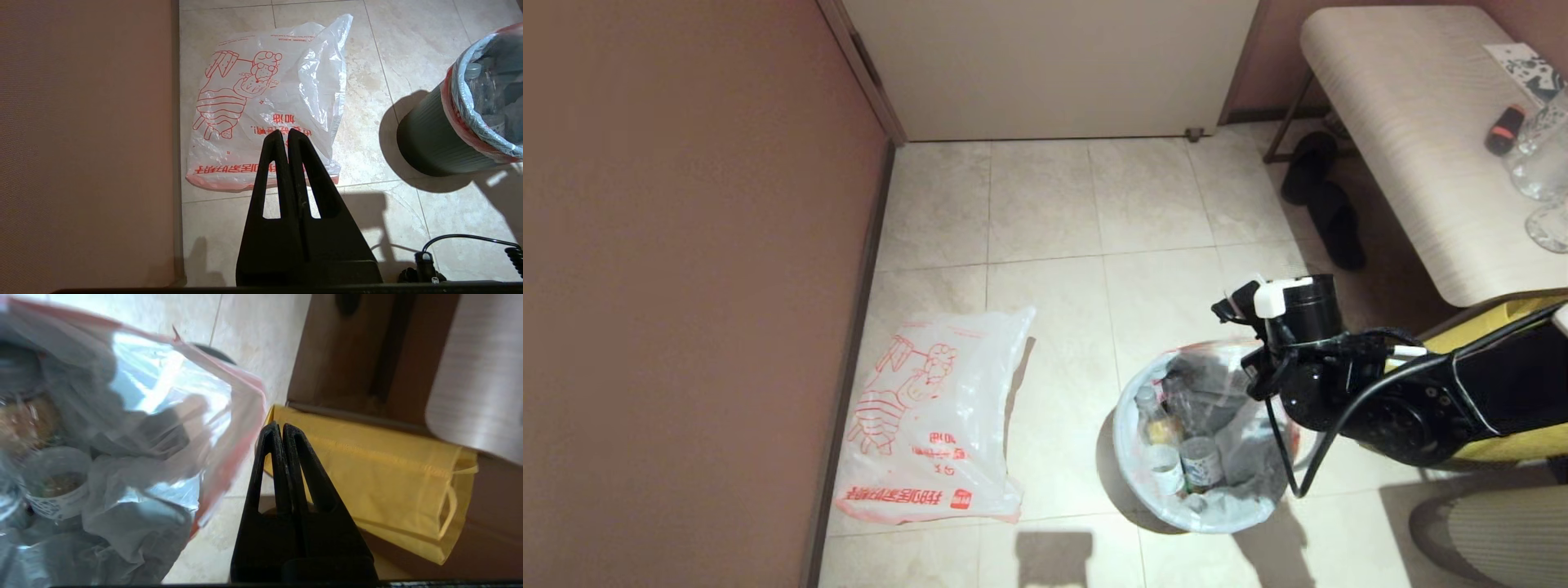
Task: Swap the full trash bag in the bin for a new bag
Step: Place the trash bag on the floor
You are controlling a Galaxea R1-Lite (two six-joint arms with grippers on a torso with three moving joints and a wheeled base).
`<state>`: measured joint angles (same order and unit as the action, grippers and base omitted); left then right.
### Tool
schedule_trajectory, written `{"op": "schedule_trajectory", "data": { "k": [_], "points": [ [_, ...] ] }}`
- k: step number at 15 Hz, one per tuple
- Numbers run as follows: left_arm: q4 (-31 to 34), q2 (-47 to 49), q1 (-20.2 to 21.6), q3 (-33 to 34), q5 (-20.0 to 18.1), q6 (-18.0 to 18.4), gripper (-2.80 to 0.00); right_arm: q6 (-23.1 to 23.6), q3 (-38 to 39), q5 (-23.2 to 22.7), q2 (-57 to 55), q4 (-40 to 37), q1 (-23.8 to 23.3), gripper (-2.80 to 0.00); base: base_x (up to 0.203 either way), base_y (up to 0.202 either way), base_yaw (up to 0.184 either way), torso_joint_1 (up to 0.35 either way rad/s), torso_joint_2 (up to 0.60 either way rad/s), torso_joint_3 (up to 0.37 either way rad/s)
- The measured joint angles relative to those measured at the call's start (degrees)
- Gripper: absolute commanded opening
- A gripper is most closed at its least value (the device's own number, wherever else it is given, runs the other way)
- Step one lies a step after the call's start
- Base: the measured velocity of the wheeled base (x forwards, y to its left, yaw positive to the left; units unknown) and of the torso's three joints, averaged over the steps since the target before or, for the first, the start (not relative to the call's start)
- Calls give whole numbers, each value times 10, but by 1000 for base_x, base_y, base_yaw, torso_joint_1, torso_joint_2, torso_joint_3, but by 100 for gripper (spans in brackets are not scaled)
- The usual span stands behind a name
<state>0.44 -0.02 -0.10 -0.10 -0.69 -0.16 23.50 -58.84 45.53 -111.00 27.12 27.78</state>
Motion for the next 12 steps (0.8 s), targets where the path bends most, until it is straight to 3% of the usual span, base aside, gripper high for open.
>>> {"op": "schedule_trajectory", "data": {
  "k": [5, 8, 10, 12],
  "points": [
    [0, 0, 0, 0, 0, 0, -280, 0, 3, 4, 55, -19, 33, -280, 0, 0, 0, 0, 0, 0],
    [0, 0, 0, 0, 0, 0, -280, -3, 18, -6, 62, -28, -9, -280, 0, 0, 0, 0, 0, 0],
    [0, 0, 0, 0, 0, 0, -280, -15, 28, -52, 62, -47, -56, -280, 0, 0, 0, 0, 0, 0],
    [0, 0, 0, 0, 0, 0, -280, -68, 27, -143, 68, -97, -110, -280, 0, 0, 0, 0, 0, 0]
  ]
}}
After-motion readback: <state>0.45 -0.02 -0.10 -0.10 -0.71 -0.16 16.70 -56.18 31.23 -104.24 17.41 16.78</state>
